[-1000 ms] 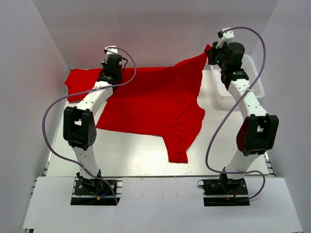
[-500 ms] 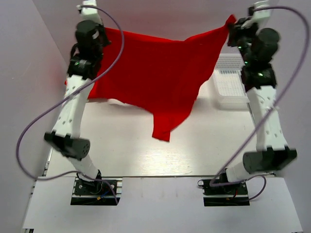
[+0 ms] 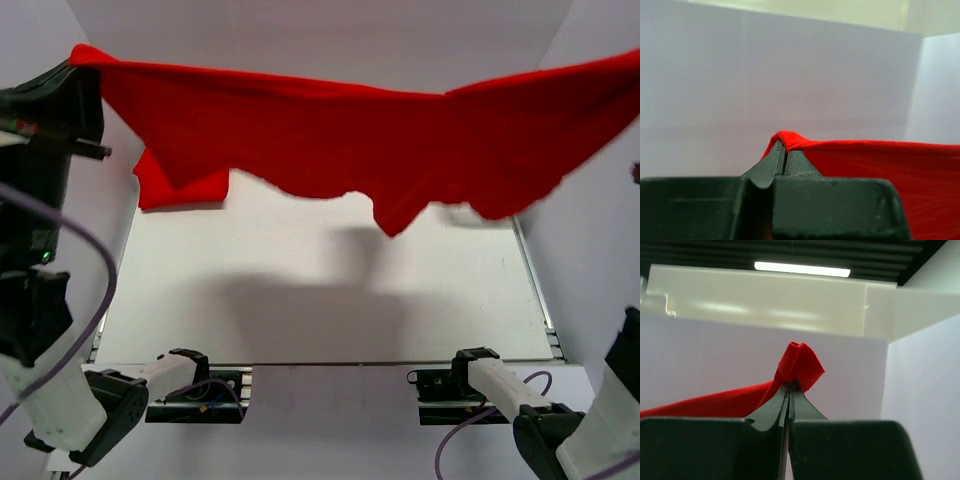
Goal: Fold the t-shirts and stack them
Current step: Flatten out the tshirt
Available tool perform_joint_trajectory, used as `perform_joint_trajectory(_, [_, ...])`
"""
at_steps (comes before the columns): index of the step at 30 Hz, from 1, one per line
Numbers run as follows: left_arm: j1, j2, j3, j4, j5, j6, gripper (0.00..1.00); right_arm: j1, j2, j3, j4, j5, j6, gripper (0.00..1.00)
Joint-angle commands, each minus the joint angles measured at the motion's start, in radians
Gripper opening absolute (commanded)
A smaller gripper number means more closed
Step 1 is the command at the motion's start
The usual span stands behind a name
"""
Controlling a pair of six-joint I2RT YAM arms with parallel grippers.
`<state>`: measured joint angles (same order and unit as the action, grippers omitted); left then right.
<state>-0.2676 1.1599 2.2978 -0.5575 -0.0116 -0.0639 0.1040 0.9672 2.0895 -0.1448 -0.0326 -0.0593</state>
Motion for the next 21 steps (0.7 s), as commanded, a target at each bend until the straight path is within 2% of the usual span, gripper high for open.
perform_joint_trajectory(1, [0.010, -0.003, 0.005, -0.055, 0.091, -0.028, 0.00, -0.006, -0.002, 0.020, -0.010, 0.072, -0.031, 0.00])
perform_joint_trajectory(7, [0.010, -0.035, 0.005, -0.055, 0.116, -0.028, 0.00, -0.009, -0.009, 0.044, 0.034, 0.079, -0.017, 0.00])
perform_joint_trajectory(10, [0.010, -0.014, -0.062, -0.064, 0.099, -0.037, 0.00, -0.006, 0.008, 0.012, 0.036, 0.095, -0.016, 0.00])
perform_joint_trajectory(11, [0.010, -0.014, -0.095, -0.049, 0.076, -0.037, 0.00, -0.006, 0.010, -0.067, 0.045, 0.099, -0.017, 0.00])
perform_joint_trajectory(12, [0.010, -0.014, -0.166, -0.024, 0.052, -0.037, 0.00, -0.006, 0.013, -0.136, 0.069, 0.106, -0.014, 0.00])
perform_joint_trajectory(13, [0.010, -0.014, -0.207, -0.013, 0.036, -0.048, 0.00, -0.006, 0.016, -0.137, 0.097, 0.118, -0.013, 0.00])
perform_joint_trajectory(14, [0.010, -0.014, -0.250, -0.002, 0.036, -0.048, 0.00, -0.006, 0.019, -0.246, 0.112, 0.129, -0.016, 0.00])
perform_joint_trajectory(18, [0.010, 0.020, -0.565, 0.096, -0.040, -0.080, 0.00, -0.007, 0.074, -0.444, 0.220, 0.077, -0.014, 0.00])
perform_joint_trajectory(20, [0.010, 0.075, -0.664, 0.158, -0.088, -0.108, 0.00, -0.007, 0.120, -0.558, 0.270, 0.062, -0.008, 0.00])
perform_joint_trajectory(21, [0.010, 0.099, -0.757, 0.181, -0.103, -0.108, 0.00, -0.006, 0.131, -0.597, 0.316, 0.003, -0.008, 0.00])
